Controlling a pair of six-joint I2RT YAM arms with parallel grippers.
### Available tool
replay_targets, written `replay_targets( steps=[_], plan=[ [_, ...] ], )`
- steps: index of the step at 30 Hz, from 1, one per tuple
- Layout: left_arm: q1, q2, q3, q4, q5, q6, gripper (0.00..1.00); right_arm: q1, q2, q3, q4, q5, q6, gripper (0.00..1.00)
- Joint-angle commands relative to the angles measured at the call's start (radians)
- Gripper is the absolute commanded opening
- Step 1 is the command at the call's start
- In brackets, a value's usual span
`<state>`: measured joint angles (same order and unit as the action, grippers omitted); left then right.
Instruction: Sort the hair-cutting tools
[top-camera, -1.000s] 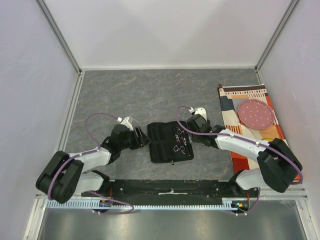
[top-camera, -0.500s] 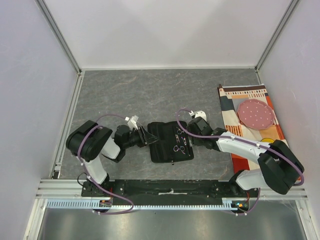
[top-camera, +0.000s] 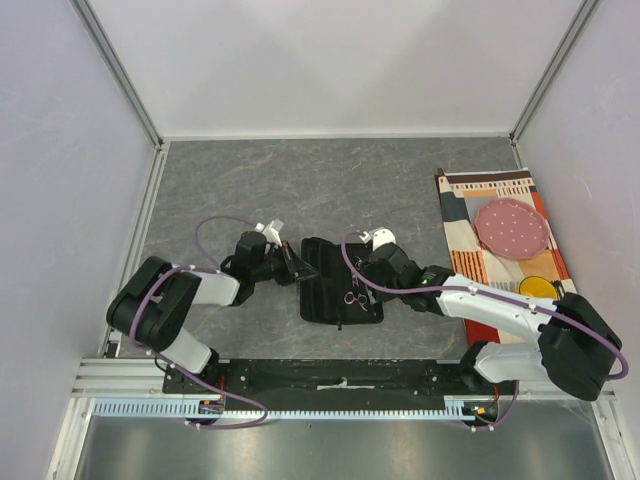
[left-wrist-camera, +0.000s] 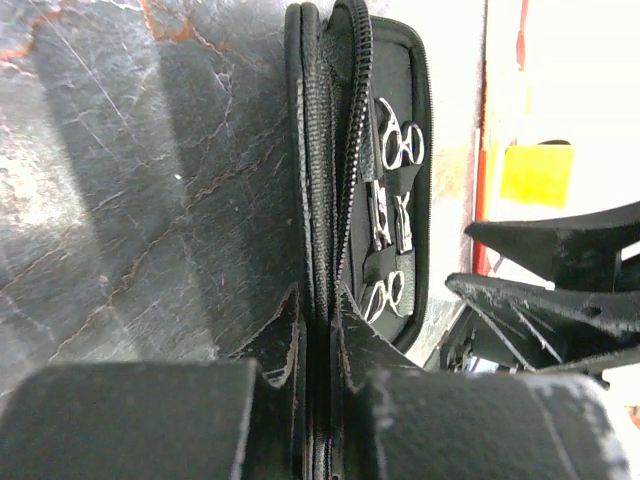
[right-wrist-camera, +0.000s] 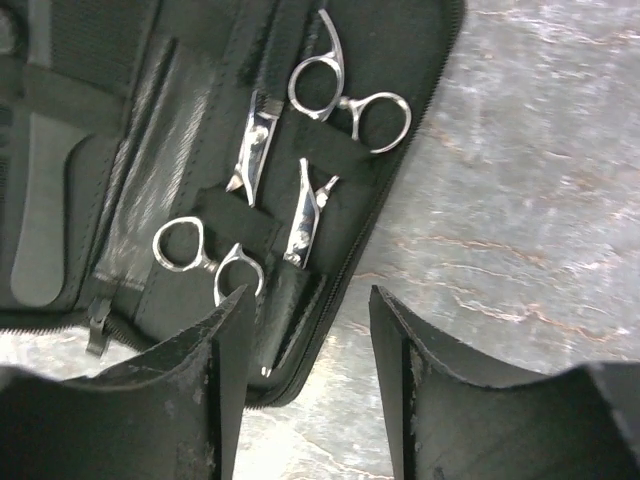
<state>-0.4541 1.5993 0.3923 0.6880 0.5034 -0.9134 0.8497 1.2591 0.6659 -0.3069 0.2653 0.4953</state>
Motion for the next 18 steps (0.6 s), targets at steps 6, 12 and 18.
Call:
replay_targets(
  steps=[6, 12, 18],
  plan=[
    [-0.008, -0.182, 0.181, -0.672, -0.192, 0.185, 0.02, 0.063, 0.04, 0.044, 0.17, -0.136, 0.092, 0.24],
    [-0.032, -0.237, 0.247, -0.861, -0.288, 0.162, 0.02, 0.118, 0.117, 0.057, 0.278, -0.163, 0.225, 0.0],
    [-0.064, -0.222, 0.321, -0.943, -0.313, 0.157, 0.02, 0.183, 0.233, 0.095, 0.36, -0.158, 0.318, 0.0]
  ],
)
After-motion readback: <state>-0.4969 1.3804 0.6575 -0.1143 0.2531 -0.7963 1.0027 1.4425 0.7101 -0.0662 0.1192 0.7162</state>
